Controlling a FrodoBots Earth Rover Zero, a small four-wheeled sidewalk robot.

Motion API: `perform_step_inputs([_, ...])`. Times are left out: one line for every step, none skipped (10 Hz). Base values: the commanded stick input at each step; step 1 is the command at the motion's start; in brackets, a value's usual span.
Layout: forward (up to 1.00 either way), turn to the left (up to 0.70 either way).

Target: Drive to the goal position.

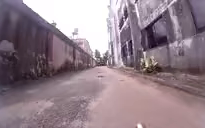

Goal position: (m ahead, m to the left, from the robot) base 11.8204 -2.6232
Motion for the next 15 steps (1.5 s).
perform_step_inputs([1.0, 0.03])
perform_step_inputs([1.0, 0.03])
perform_step_inputs([1.0, 0.03])
perform_step_inputs([1.0, 0.03])
perform_step_inputs([1.0, 0.03])
perform_step_inputs([1.0, 0.03])
perform_step_inputs([1.0, 0.03])
perform_step_inputs([1.0, 0.03])
perform_step_inputs([1.0, 0.03])
perform_step_inputs([1.0, 0.03])
perform_step_inputs([1.0, 0.03])
perform_step_inputs([1.0, 0.03])
perform_step_inputs([1.0, 0.03])
perform_step_inputs([1.0, 0.03])
perform_step_inputs([1.0, 0.03])
